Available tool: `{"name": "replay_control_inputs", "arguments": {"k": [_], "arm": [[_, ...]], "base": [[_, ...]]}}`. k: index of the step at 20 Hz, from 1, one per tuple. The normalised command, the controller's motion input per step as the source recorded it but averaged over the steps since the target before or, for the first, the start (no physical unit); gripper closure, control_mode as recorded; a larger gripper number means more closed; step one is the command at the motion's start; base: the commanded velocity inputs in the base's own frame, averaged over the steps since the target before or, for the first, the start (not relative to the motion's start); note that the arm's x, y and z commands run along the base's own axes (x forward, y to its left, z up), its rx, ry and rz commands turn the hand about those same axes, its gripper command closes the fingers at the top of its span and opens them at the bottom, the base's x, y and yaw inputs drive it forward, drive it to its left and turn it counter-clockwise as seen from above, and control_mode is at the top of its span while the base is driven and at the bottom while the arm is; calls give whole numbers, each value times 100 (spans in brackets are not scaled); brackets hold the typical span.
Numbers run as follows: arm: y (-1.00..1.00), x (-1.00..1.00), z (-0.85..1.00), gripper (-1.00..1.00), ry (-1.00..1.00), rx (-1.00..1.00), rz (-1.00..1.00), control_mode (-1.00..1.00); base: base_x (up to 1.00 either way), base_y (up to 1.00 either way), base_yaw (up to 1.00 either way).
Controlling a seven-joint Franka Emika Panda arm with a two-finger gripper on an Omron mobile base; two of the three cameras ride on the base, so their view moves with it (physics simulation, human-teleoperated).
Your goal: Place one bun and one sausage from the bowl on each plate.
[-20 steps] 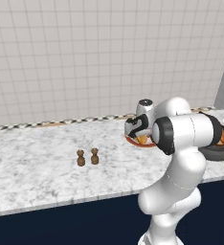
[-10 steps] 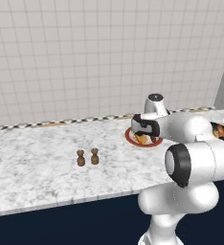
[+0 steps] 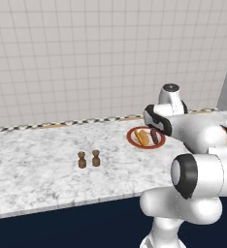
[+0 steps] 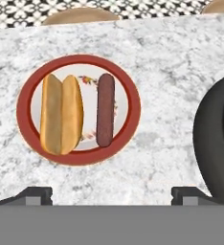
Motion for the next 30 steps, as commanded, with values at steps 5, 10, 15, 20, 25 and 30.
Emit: {"name": "replay_control_inputs", "arguments": {"k": [5,10,15,20,25,30], "arm": [[-72,-9,34,-100,1,-1,-11,-100],[-81,-34,16,-100,0,-7,-5,-100],[-73,-48,1,-100,3,-9,-2,-100],[-60,-44,7,-100,9,-1,0,-100],[-49,-10,1,-100,4,-2,0,-100],[-42,-1,0,-100,0,-1,0,-100]], "base": [[0,0,0],[0,0,0],[0,0,0],[0,0,0],[0,0,0],[0,0,0]]}}
